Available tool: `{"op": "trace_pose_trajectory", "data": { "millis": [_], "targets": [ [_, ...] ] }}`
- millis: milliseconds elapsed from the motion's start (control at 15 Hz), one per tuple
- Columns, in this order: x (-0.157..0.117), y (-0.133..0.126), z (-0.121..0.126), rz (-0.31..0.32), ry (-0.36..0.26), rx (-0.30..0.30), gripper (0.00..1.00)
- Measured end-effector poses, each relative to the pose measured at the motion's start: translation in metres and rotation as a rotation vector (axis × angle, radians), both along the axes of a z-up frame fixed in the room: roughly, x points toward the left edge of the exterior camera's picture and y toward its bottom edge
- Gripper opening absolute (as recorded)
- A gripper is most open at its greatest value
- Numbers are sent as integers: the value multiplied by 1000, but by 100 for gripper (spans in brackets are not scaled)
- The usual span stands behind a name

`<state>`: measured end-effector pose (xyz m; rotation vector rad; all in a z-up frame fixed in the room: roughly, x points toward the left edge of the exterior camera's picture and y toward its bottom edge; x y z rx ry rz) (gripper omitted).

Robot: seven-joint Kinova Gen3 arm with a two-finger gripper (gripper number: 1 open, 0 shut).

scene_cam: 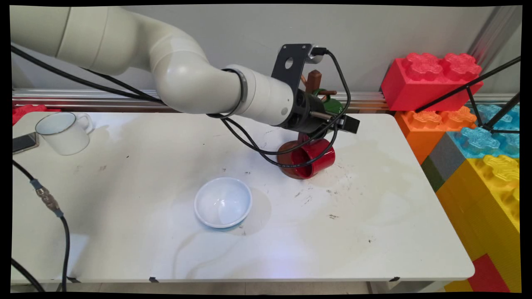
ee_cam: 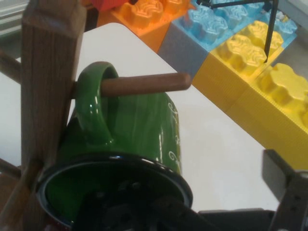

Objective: Pick up the green mug from the rack, then place the picked object on the table

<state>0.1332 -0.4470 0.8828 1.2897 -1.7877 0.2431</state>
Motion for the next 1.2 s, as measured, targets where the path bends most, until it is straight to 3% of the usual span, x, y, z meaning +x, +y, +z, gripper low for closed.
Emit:
{"op": "trace_pose_trajectory", "data": {
  "millis": [1200],
  "targets": [
    [11, -1, 3, 66, -8, 3, 0]
  ]
}}
